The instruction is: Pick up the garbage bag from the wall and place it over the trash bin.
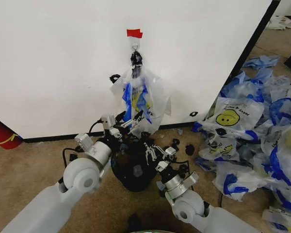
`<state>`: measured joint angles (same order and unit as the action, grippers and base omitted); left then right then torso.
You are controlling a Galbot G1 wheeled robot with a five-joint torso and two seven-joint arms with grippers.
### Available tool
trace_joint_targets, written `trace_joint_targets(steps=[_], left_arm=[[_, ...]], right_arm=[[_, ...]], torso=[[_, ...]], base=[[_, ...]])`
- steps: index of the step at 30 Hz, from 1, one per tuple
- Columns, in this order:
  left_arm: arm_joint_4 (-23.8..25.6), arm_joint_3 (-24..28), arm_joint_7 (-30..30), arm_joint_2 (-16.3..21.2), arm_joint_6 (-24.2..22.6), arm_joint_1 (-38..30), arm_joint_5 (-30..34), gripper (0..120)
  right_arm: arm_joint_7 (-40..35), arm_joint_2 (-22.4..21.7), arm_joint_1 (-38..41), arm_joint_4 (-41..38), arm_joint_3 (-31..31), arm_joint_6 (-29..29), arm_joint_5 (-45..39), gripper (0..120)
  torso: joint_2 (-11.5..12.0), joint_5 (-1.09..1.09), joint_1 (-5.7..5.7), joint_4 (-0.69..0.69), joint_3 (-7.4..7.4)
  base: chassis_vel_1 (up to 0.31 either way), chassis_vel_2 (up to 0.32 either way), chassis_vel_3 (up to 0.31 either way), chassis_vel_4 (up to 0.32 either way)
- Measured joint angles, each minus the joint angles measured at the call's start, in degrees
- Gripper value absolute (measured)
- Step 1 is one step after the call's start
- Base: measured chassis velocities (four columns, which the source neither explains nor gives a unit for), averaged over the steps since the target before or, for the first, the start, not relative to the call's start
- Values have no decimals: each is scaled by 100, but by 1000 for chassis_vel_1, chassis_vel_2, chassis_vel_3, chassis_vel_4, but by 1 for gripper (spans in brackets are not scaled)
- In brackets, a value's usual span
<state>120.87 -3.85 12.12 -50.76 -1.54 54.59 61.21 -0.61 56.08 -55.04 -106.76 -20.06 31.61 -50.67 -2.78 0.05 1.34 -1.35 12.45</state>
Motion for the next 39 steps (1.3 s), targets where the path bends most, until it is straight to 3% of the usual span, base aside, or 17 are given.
trace_joint_targets(steps=[18,33,39], left_arm=[[-253,108,79,50,13,-104,-78,17],[-219,-57,102,286,30,16,-105,15],[-244,-76,92,305,64,29,-112,0]], right_arm=[[-10,-23,-5,-38,23,16,6,0],[-7,2,25,-35,-9,27,17,0],[-7,19,23,-21,-10,34,29,0]], torso=[[0,1,0,0,-1],[0,1,0,0,-1],[0,1,0,0,0]], base=[[0,0,0,0],[0,0,0,0],[0,0,0,0]])
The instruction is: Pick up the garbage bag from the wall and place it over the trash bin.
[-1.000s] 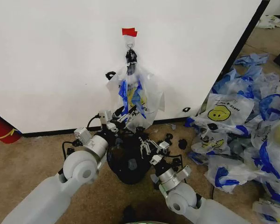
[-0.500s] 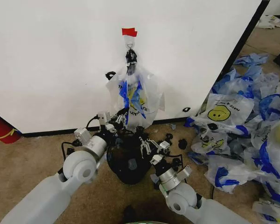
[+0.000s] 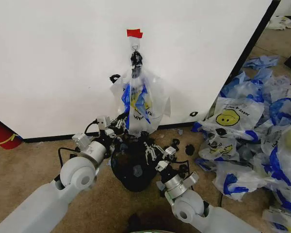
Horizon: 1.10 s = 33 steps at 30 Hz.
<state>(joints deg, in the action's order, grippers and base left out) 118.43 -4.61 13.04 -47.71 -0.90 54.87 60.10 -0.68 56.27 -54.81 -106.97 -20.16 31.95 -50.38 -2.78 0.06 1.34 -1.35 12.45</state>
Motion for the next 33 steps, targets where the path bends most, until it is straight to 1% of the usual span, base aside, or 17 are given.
trace_joint_targets(steps=[5,11,18,25,29,33], left_arm=[[6,-92,0,8,19,63,-8,0],[158,-368,-8,-1,41,268,-22,0],[648,-1053,-25,-81,53,794,-39,0],[987,-1397,-25,-154,54,1076,2,0],[1231,-1642,-15,-308,61,1276,17,0],[1364,-1733,-13,-370,64,1414,22,0]], right_arm=[[-8,6,-5,2,10,3,4,0],[-33,3,-73,-24,86,27,9,0],[-79,-23,-135,-60,204,68,18,0],[-93,-19,-173,-96,268,80,6,0],[-113,-20,-209,-170,292,84,5,0],[-119,-23,-228,-184,338,85,12,0]], torso=[[0,0,0,0,0],[0,0,0,0,0],[0,0,0,1,0],[0,-1,0,0,0],[0,0,0,0,1],[0,0,0,0,1]], base=[[0,0,0,0],[0,0,0,0],[0,0,0,0],[0,0,0,0],[0,0,0,0],[0,0,0,0]])
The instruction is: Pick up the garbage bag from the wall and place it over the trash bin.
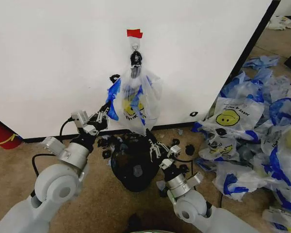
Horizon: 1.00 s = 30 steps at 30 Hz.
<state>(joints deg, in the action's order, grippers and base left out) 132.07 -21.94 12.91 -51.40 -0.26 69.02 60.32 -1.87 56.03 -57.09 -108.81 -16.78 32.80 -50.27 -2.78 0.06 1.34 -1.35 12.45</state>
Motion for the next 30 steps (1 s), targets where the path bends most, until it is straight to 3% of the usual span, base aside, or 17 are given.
trace_joint_targets(steps=[8,13,23,25,30], left_arm=[[83,-110,-11,-28,16,116,16,0],[14,-135,-31,19,36,114,16,0],[-102,-120,-108,0,69,89,-29,0],[-105,-107,-112,-31,69,77,-43,0],[-119,-24,-113,-47,66,-16,-46,0]], right_arm=[[-98,-84,-82,-104,95,-41,114,0],[-89,-403,-294,-392,379,-87,240,22],[-72,-1043,-701,-869,1093,-97,724,52],[-86,-1301,-570,-1084,1141,-195,792,65],[-264,-1697,-185,-1398,1087,-626,611,78]], torso=[[0,-1,0,0,0],[0,0,0,0,0],[0,0,0,-2,0],[0,-2,0,0,0],[0,0,0,4,0]], base=[[0,0,0,0],[0,0,0,0],[0,0,0,0],[0,0,0,0],[0,0,0,0]])
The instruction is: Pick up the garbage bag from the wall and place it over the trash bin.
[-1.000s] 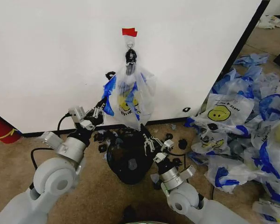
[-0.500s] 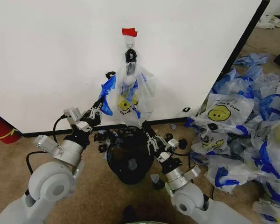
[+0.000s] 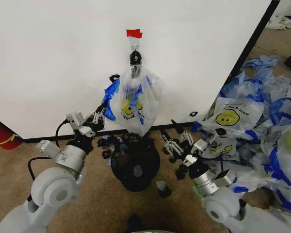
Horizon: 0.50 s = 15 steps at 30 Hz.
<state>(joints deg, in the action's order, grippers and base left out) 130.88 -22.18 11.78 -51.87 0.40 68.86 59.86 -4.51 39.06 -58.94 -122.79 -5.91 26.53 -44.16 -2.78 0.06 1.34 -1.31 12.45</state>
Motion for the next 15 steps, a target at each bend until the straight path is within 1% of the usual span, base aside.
trace_joint_targets(steps=[1,2,3,4,5,6,7,8,9,11,12,15], left_arm=[[-52,82,0,7,-3,-107,5,0],[-52,82,0,7,-3,-107,5,0],[-220,365,-8,33,-9,-421,20,0],[-220,365,-8,33,-9,-421,20,0],[-256,427,-20,35,-11,-466,20,0],[-269,447,-28,33,-11,-472,18,0],[-279,455,-37,22,-12,-471,11,0],[-283,455,-41,8,-12,-467,4,0],[-287,455,-41,-1,-14,-460,1,0],[-288,434,-41,-15,-19,-445,-5,0],[-288,434,-41,-15,-19,-445,-5,0],[-270,382,-43,-9,-24,-406,-5,0]], right_arm=[[-52,-162,96,-101,14,-166,-140,84],[-52,-162,96,-101,14,-166,-140,84],[-270,-553,350,-303,66,-542,-424,91],[-270,-553,350,-303,66,-542,-424,91],[-397,-668,596,-315,-93,-700,-540,97],[-497,-728,910,-297,-322,-810,-634,98],[-578,-751,1306,-241,-594,-875,-716,99],[-655,-747,1706,-180,-860,-915,-771,100],[-717,-725,1971,-133,-1051,-952,-808,100],[-853,-631,2493,-26,-1496,-1031,-883,100],[-853,-631,2493,-26,-1496,-1031,-883,100],[-987,-464,3103,168,-2139,-1125,-929,100]], torso=[[0,-3,0,2,0],[0,-3,0,2,0],[0,6,0,-11,0],[0,6,0,-11,0],[0,2,0,-11,0],[0,-7,0,-11,1],[0,-8,0,-8,0],[0,-1,0,-2,0],[0,5,0,0,0],[0,1,0,2,1],[0,1,0,2,1],[0,-1,0,-7,0]], base=[[0,0,0,0],[0,0,0,0],[0,0,0,0],[0,0,0,0],[0,0,0,0],[0,0,0,0],[0,0,0,0],[0,0,0,0],[0,0,0,0],[0,0,0,0],[0,0,0,0],[0,0,0,0]])
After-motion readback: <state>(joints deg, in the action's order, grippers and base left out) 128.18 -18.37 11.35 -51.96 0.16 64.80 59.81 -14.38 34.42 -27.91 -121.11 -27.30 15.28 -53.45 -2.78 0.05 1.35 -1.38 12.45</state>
